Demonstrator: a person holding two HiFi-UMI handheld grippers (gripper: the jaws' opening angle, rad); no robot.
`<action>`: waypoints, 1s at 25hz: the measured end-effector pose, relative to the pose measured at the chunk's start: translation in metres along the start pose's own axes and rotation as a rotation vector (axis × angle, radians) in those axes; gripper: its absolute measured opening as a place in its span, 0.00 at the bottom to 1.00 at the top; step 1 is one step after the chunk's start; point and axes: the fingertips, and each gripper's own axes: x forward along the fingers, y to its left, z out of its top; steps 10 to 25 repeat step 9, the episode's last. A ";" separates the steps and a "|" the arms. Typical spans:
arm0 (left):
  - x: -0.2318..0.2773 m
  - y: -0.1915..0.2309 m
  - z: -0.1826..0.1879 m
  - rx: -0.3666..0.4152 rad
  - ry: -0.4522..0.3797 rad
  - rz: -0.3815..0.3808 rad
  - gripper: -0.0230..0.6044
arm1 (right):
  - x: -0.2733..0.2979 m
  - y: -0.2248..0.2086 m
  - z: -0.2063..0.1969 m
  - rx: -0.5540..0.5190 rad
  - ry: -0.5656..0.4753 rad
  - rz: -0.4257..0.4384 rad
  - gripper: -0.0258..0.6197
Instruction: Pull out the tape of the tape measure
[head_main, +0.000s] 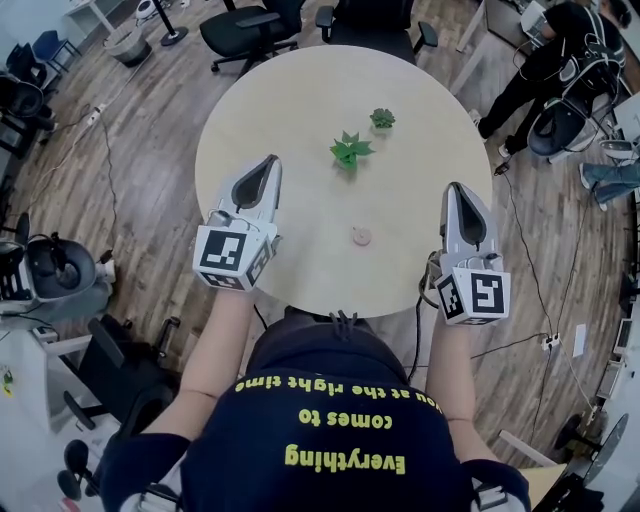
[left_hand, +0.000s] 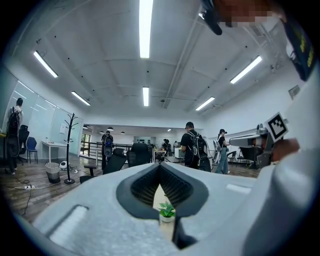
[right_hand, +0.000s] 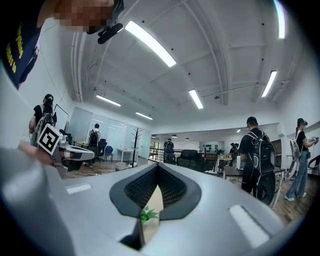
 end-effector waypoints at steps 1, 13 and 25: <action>0.000 0.001 0.000 0.001 -0.001 0.003 0.04 | 0.001 0.001 0.001 -0.007 -0.001 0.001 0.06; 0.001 0.014 0.001 0.003 -0.015 0.029 0.04 | 0.006 0.003 0.002 -0.020 -0.006 0.007 0.06; 0.001 0.014 0.001 0.003 -0.015 0.029 0.04 | 0.006 0.003 0.002 -0.020 -0.006 0.007 0.06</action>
